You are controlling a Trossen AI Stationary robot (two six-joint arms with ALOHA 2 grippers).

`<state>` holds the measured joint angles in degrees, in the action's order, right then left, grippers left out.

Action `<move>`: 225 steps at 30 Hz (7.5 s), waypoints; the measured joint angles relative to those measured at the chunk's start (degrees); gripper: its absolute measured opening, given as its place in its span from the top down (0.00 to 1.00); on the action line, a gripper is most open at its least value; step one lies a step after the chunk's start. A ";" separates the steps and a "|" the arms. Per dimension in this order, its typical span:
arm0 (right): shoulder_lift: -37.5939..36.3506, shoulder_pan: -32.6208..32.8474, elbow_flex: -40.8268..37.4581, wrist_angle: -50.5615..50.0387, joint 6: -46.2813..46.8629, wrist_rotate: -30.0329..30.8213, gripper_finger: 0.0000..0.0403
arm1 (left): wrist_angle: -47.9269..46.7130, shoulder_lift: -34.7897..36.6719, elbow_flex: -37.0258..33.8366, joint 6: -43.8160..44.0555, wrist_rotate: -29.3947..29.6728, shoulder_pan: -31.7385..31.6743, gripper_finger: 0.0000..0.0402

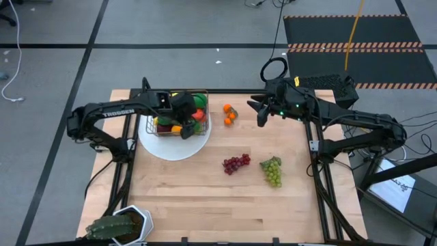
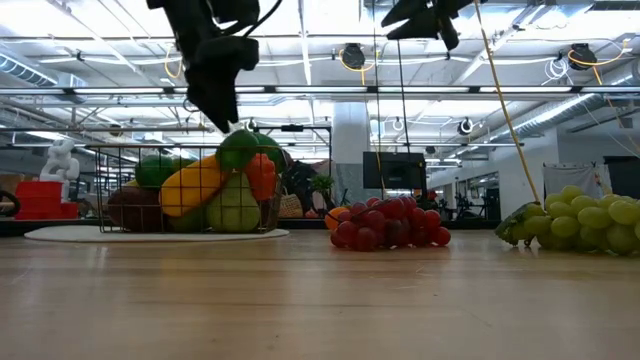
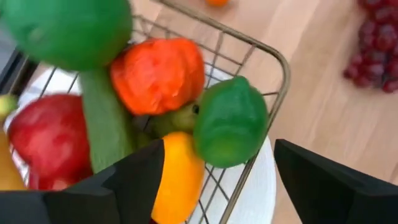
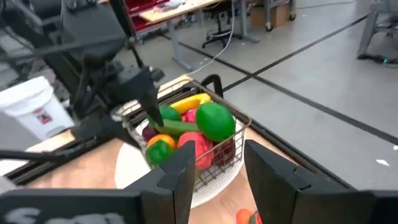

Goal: Build produce basket
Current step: Put the oranges into the wired basket

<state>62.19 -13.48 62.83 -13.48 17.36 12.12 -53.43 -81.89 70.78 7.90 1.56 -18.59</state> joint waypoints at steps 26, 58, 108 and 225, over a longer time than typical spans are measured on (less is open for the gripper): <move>7.95 -16.58 -0.07 4.92 0.83 -22.63 0.68 | -15.78 2.78 16.05 25.46 -1.10 0.08 0.57; 37.32 -17.95 0.33 8.55 42.94 -29.85 0.40 | -13.27 8.43 16.00 8.49 -3.93 -5.53 0.74; 41.14 -17.80 0.31 11.83 31.46 -21.19 0.73 | -6.45 6.34 15.92 10.50 2.57 -5.64 0.74; -8.67 -2.94 0.28 4.66 2.87 -22.36 0.99 | 20.83 6.38 15.98 38.74 1.48 10.48 0.74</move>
<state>53.52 -16.43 63.11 -8.82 20.22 -10.24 -32.60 -75.50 86.76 46.64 3.03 -8.11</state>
